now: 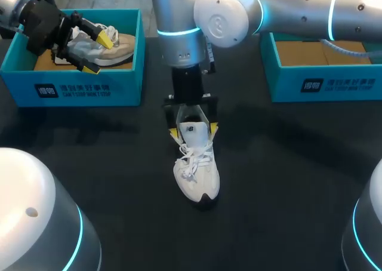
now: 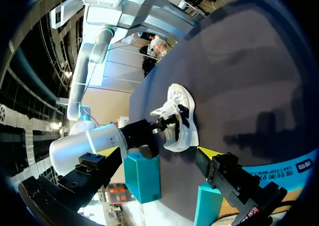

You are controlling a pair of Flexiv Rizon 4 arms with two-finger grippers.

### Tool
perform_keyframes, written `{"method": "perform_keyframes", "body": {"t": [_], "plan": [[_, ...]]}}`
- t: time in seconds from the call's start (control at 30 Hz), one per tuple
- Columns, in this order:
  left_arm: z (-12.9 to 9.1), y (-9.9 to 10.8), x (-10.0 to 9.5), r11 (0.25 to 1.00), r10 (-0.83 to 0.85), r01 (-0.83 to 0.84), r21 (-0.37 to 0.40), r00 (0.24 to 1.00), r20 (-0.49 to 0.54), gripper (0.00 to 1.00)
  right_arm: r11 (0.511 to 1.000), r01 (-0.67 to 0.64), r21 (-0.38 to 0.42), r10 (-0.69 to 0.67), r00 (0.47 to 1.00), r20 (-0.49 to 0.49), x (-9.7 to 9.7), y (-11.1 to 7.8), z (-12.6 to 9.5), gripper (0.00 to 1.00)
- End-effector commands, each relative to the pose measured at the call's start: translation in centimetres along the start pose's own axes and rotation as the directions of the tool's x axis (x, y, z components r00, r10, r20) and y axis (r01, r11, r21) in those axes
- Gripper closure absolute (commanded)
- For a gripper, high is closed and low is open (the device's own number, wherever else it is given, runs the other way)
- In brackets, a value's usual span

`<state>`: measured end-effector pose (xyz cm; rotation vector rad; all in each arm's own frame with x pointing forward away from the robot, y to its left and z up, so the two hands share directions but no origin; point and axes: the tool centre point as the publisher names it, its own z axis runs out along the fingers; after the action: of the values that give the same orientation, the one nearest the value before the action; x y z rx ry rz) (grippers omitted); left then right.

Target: Take the shoe out of the shoebox, open the shoe tongue, remove and reinsert the insole, then place the shoe into the shoebox

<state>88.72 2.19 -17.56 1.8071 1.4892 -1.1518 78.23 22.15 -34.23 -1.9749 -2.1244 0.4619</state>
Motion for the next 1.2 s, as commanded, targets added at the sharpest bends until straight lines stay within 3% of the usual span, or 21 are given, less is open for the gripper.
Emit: {"method": "perform_keyframes", "body": {"t": [0.03,0.47,0.93,1.03,1.1,1.2], "plan": [[0.0,-0.1,0.0,1.000,0.001,-0.001,-0.002,1.000,-0.004,0.00,1.000,-0.003,-0.018,0.003,1.000,-0.008,-0.1,-0.8,-0.5,0.00],[0.0,-0.1,0.0,1.000,0.001,-0.001,-0.002,1.000,-0.004,0.00,0.999,-0.036,0.003,0.036,0.999,0.011,0.0,-2.9,-0.9,0.00],[0.0,-0.1,0.0,1.000,0.001,-0.001,-0.002,1.000,-0.004,0.00,0.993,-0.118,-0.008,0.118,0.993,0.000,0.9,-7.8,-1.9,0.00],[0.0,-0.1,0.0,1.000,0.001,-0.001,-0.002,1.000,-0.004,0.00,0.991,-0.131,-0.005,0.131,0.991,-0.008,1.1,-8.3,-1.5,0.52],[0.0,-0.1,0.0,1.000,0.001,-0.001,-0.002,1.000,-0.004,0.00,0.991,-0.137,-0.002,0.137,0.990,-0.012,1.2,-8.4,-1.3,0.60],[0.0,-0.1,0.0,1.000,0.001,-0.001,-0.002,1.000,-0.004,0.00,0.990,-0.142,-0.004,0.142,0.990,-0.014,1.3,-8.4,-1.2,0.62]]}}
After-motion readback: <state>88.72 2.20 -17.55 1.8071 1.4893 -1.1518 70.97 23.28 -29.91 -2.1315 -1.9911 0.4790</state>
